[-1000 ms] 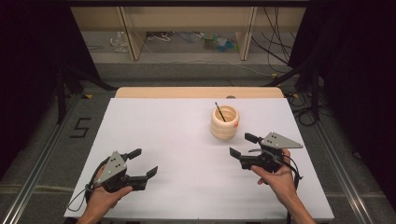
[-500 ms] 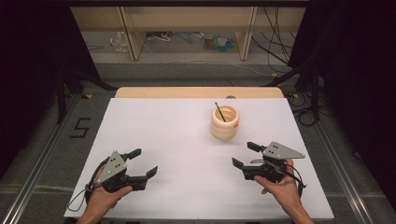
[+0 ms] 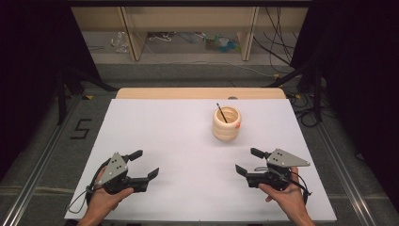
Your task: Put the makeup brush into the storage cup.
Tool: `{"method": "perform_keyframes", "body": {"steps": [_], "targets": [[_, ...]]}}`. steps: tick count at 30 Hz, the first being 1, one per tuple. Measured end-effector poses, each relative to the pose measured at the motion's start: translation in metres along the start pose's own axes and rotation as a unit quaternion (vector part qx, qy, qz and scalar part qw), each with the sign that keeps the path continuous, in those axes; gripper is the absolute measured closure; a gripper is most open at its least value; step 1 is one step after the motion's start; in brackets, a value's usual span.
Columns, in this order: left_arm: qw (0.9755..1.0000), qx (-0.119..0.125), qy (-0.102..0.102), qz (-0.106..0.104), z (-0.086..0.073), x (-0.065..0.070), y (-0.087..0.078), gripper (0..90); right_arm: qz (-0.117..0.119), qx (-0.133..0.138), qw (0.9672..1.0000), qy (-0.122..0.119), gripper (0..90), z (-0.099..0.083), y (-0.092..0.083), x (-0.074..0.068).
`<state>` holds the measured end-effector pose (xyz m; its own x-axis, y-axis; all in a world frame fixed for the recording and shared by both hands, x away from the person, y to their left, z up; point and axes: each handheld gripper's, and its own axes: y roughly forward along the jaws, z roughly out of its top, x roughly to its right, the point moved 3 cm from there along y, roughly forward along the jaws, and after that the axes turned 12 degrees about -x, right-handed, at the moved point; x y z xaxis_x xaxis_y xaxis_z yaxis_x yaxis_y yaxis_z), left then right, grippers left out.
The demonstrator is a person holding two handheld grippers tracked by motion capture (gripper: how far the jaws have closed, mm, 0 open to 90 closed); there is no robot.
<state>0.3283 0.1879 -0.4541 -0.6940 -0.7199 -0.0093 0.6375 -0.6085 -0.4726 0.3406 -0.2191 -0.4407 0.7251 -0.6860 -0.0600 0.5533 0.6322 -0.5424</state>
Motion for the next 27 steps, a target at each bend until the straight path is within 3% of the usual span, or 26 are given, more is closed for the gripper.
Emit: {"method": "perform_keyframes", "body": {"steps": [17,27], "targets": [[1.0,-0.001,0.001,0.001,0.0001,0.0,0.0003,16.1,0.003,0.011,0.9999,0.002,18.5,-0.0021,-0.0011,-0.0011],[1.0,-0.001,0.001,0.001,0.0002,0.0,0.0003,16.1,-0.001,0.004,1.0,0.0,18.6,-0.0024,-0.0021,-0.0005]]}}
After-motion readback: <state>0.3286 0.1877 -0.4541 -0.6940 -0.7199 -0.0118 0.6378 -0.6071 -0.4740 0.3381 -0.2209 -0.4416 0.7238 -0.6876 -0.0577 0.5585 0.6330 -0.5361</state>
